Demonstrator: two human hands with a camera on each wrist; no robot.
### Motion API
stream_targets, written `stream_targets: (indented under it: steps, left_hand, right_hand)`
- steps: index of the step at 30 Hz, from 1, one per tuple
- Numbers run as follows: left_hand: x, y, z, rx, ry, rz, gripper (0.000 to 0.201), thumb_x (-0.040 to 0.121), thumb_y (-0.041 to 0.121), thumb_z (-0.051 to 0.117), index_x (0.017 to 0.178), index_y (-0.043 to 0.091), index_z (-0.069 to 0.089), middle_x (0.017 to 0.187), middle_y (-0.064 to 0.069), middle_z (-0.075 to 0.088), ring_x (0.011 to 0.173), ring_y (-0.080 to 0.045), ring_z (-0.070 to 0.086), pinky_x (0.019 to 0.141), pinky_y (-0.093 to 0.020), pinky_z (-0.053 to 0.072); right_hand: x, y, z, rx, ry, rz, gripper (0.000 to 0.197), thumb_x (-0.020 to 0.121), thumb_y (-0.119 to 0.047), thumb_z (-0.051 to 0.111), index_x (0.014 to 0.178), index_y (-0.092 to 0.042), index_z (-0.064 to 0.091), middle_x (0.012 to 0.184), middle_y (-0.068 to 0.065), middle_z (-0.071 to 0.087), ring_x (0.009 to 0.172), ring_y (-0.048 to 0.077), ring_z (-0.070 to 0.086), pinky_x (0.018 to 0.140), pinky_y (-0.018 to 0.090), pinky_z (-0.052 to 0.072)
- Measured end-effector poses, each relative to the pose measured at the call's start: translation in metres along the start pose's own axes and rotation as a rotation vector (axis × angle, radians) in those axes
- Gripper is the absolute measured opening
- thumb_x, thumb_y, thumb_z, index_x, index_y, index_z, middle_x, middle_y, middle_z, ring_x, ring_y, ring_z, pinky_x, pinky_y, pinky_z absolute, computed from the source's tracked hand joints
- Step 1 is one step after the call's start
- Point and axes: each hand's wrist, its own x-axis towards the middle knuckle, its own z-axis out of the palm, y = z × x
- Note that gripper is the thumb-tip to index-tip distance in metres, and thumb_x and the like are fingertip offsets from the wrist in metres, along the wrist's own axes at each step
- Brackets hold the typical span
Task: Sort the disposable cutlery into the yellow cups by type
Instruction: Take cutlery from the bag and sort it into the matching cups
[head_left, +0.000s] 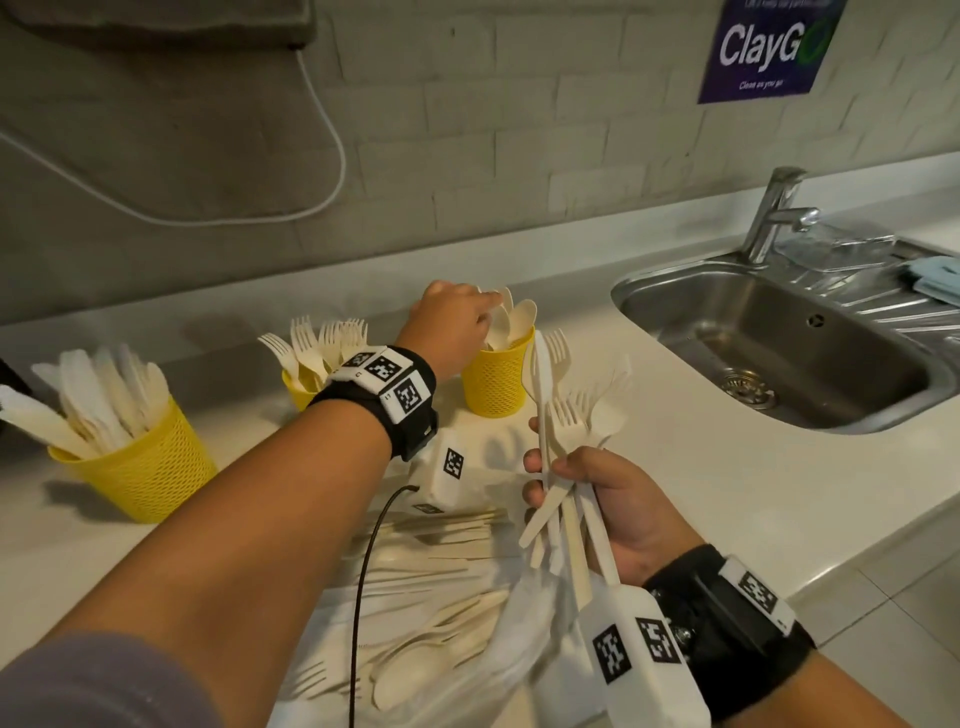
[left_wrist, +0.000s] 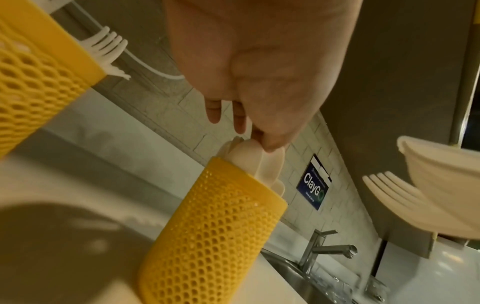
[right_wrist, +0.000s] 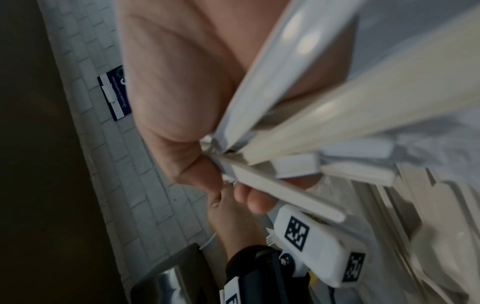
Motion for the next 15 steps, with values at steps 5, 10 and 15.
stream_targets:
  steps: [5,10,15]
  left_hand:
    - [-0.022,0.014,-0.024,-0.318,0.0,-0.15,0.051,0.094,0.018,0.043,0.144,0.025,0.034,0.148,-0.005,0.032,0.135,-0.025,0.029,0.109,-0.038,0.028]
    - [-0.077,0.016,-0.051,-1.244,-0.207,-0.34,0.057,0.087,0.003,0.057,0.136,0.027,0.039,0.114,-0.011,0.06,0.083,-0.018,0.057,0.066,-0.027,0.047]
    - [-0.107,-0.008,-0.05,-1.15,-0.011,-0.465,0.049,0.086,0.004,0.06,0.13,0.02,0.046,0.087,-0.001,0.056,0.073,-0.014,0.057,0.062,-0.026,0.048]
  right_hand:
    - [0.002,0.001,0.005,-0.008,-0.033,0.024,0.06,0.042,-0.005,0.079,0.099,-0.01,0.065,0.077,0.011,0.06,0.058,0.024,0.059,0.054,0.033,0.051]
    - [0.017,0.011,0.02,0.0,-0.097,0.094,0.059,0.049,-0.005,0.075,0.105,-0.013,0.06,0.077,0.008,0.061,0.056,0.022,0.059,0.053,0.032,0.051]
    - [0.039,0.034,0.053,-0.071,-0.099,0.231,0.026,0.066,-0.002,0.057,0.089,-0.014,0.061,0.066,0.004,0.057,0.05,0.018,0.055,0.049,0.026,0.048]
